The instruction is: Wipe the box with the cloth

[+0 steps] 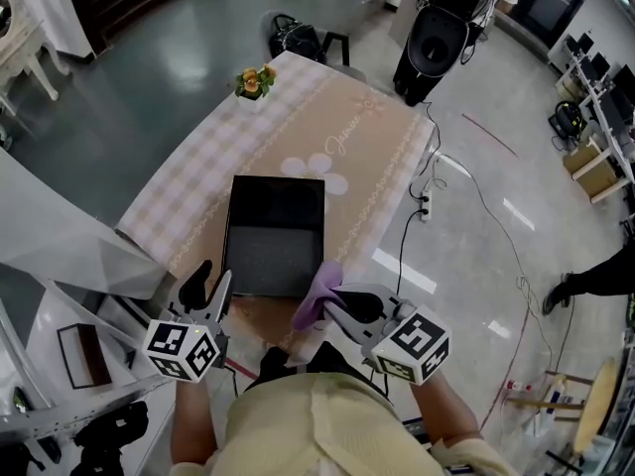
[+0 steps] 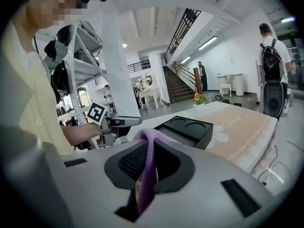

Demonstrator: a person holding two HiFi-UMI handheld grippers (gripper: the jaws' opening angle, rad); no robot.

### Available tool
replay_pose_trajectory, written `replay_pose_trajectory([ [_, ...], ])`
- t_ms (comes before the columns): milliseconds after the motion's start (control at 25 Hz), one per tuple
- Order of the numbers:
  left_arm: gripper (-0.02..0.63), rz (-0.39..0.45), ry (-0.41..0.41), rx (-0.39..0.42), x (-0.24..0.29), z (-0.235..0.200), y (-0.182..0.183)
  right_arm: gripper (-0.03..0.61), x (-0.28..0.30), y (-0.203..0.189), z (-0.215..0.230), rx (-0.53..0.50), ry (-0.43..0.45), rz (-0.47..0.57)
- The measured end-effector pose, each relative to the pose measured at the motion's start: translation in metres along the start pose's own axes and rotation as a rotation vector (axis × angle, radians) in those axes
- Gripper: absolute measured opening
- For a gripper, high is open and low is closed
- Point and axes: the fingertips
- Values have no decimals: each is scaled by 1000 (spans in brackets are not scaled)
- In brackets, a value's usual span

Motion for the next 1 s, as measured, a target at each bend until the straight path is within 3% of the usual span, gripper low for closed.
replay_pose_trajectory([
  [160,167,33,-31,20,-2,13,23,48,-1,17,5,-24,-9,46],
  [520,111,104,-79,-29,-10,35,69,48,-7,51,21,-49,-77,185],
  [680,58,140,-61,-1,-12,37,84,47,-11,67,26,-49,-107,242],
  [1000,46,150,-34,11,-12,37,91,46,-15,81,34,-45,-152,297],
])
Point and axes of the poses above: the fingertips, and each gripper's own axes: x forward along the fingers, z to its right, y out of its top, and after that the axes turned 2 degrees about z, right-handed
